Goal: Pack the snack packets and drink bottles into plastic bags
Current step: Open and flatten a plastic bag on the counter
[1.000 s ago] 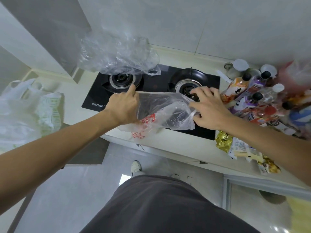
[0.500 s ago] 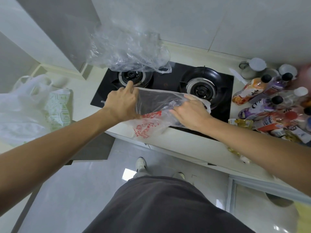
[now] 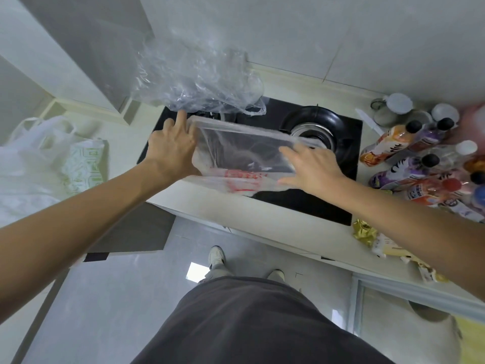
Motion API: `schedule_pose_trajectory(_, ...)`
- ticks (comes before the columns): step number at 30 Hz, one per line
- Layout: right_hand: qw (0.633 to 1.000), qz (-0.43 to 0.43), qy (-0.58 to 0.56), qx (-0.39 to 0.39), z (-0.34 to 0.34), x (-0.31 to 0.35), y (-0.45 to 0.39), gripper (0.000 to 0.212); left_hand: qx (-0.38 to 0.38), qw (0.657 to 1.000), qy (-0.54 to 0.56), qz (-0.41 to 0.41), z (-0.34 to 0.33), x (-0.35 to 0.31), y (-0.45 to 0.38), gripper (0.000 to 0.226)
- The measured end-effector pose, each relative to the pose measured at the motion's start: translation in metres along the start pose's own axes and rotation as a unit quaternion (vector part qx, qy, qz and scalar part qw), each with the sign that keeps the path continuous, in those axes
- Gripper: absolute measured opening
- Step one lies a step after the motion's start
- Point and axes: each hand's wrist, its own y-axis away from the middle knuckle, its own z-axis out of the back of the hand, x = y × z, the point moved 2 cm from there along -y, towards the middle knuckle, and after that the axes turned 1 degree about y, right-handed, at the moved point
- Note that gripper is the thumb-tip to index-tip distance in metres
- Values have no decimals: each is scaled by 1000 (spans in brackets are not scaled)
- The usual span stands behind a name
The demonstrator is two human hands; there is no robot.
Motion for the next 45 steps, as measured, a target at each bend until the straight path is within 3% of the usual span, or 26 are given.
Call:
schedule_pose_trajectory(3,998,-12,23,52,-3,-2,-1,117,-30,1000,-3,-4,-3,10,-1,94)
schedule_pose_trajectory(6,997,8,15,81,-6,0,0,122,-11,999,-35,-21,-17,11,3,90)
schedule_pose_trajectory(9,995,36,14,89,-13,7,-1,117,-23,996,-62,-56,-31,2,5,80)
schedule_pose_trajectory(13,997,65,7,51,-25,12,-2,108,-170,967,12,-189,-31,-19,8,58)
schedule_pose_trajectory(15,995,96,4,11,-29,13,-3,88,-196,935,42,-291,-32,-32,9,50)
schedule_pose_trajectory(17,991,133,12,-30,-32,16,-3,58,-152,932,53,-324,-42,-41,2,44)
schedule_pose_trajectory(20,975,198,36,-89,-36,20,-5,32,-80,957,26,-277,-61,-44,-13,49)
schedule_pose_trajectory(23,964,241,24,-111,-46,20,-10,41,-73,963,20,-260,-74,-49,-23,60)
schedule_pose_trajectory(27,982,182,43,15,-69,14,-24,65,-46,978,19,-205,-81,-49,-35,59)
schedule_pose_trajectory(30,981,165,24,98,-78,7,-27,47,14,986,1,-164,-89,-44,-41,43)
schedule_pose_trajectory(34,981,147,2,124,-79,5,-30,24,74,986,-29,-147,-98,-34,-43,44)
schedule_pose_trajectory(37,981,127,39,145,-81,10,-32,44,115,980,-57,-151,-102,-32,-36,57)
schedule_pose_trajectory(41,978,86,9,190,-81,22,-24,104,145,970,-114,-160,-119,-31,-26,85)
schedule_pose_trajectory(45,975,72,-20,209,-79,38,-15,120,124,966,-136,-181,-128,-37,-11,104)
